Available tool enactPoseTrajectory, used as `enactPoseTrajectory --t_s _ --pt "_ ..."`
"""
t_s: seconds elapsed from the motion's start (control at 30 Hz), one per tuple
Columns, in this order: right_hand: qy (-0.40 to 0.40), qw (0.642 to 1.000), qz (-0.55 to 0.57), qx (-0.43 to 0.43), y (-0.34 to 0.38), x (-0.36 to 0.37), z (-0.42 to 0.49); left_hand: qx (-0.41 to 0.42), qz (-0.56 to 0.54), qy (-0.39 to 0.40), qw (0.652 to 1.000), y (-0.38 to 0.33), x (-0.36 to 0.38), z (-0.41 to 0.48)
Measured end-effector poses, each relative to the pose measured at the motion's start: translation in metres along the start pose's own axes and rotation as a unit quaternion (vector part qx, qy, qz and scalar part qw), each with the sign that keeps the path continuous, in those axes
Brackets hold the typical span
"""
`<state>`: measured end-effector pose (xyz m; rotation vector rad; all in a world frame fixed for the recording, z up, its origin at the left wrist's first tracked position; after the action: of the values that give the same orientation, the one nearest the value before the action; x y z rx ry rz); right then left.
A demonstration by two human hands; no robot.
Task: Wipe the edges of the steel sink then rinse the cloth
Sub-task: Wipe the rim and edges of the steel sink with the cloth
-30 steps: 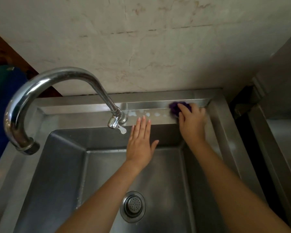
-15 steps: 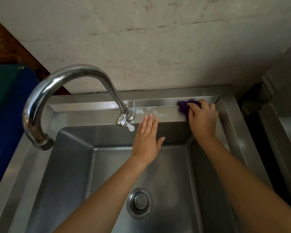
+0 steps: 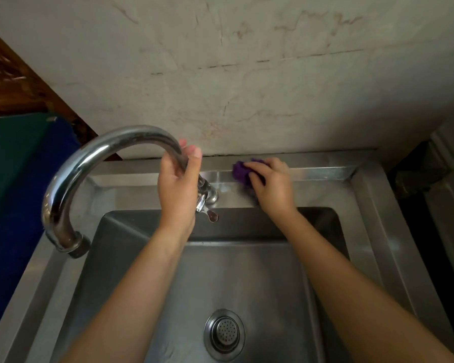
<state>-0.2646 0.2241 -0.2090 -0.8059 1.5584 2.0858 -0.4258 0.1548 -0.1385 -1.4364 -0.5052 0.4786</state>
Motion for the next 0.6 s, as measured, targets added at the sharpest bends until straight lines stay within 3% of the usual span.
enactPoseTrajectory --t_s 0.13,0.3,0.47,0.6 --pt "0.130 0.987 -0.021 -0.089 0.046 0.046 0.021 0.053 0.027 0.022 0.998 -0.001 0.006 0.010" --pt "0.281 0.931 -0.147 -0.178 0.055 0.068 0.030 0.068 0.056 0.041 0.995 0.003 0.004 0.014" --pt "0.307 0.901 -0.231 -0.203 0.064 0.072 0.036 0.070 0.059 0.048 0.995 -0.002 0.003 0.018" --pt "0.241 0.928 -0.210 -0.192 0.049 0.064 0.022 0.076 0.062 0.066 0.993 -0.003 0.005 0.021"
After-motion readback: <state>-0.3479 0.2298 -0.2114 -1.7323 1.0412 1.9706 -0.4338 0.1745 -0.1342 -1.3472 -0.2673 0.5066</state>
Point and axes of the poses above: each hand's wrist, its own z-axis towards the middle knuckle, its own x-axis out of the palm, y = z × x, the point moved 5 cm from there along z, towards the middle knuckle
